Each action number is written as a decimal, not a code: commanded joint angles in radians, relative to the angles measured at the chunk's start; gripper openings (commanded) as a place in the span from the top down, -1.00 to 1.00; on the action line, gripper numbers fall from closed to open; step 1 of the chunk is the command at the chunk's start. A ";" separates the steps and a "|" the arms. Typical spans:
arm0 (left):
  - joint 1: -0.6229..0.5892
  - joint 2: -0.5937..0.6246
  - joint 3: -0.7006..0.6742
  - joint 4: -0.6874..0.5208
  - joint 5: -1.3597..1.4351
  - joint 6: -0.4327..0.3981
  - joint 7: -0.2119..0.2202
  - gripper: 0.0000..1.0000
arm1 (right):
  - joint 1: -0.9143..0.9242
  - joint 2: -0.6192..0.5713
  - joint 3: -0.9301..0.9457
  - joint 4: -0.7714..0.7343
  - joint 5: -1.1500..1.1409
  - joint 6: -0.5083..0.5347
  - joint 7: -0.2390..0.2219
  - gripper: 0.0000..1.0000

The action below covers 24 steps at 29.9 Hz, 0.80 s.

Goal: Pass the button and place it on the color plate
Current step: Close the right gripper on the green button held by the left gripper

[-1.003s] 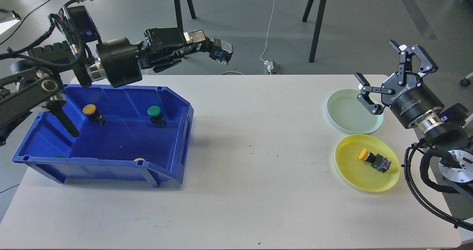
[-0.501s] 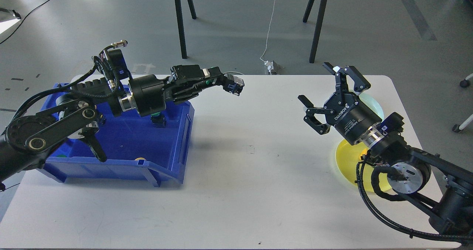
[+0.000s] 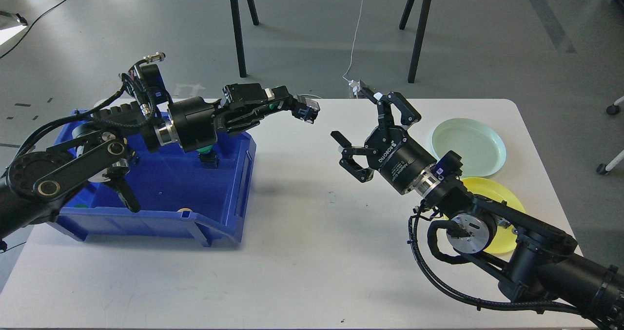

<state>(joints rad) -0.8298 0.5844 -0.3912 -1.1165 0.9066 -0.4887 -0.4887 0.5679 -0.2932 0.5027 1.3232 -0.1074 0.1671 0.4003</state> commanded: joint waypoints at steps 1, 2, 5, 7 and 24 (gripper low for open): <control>-0.002 0.000 0.000 0.004 0.000 0.000 0.000 0.38 | 0.012 0.045 -0.021 -0.025 -0.002 0.000 0.000 -0.98; -0.002 0.000 0.000 0.004 0.000 0.000 0.000 0.38 | 0.019 0.058 -0.026 -0.033 0.000 0.000 0.000 -0.98; -0.002 0.000 0.000 0.004 0.000 0.000 0.000 0.38 | 0.026 0.100 -0.030 -0.054 -0.002 0.000 0.000 -0.98; -0.002 0.000 0.000 0.004 0.000 0.000 0.000 0.38 | 0.032 0.120 -0.029 -0.068 0.000 0.000 0.000 -0.98; -0.002 0.000 0.000 0.007 0.000 0.000 0.000 0.37 | 0.059 0.204 -0.021 -0.134 0.000 -0.012 0.000 -0.96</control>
<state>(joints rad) -0.8314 0.5844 -0.3913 -1.1106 0.9065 -0.4887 -0.4887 0.6272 -0.0908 0.4798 1.1914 -0.1074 0.1590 0.4003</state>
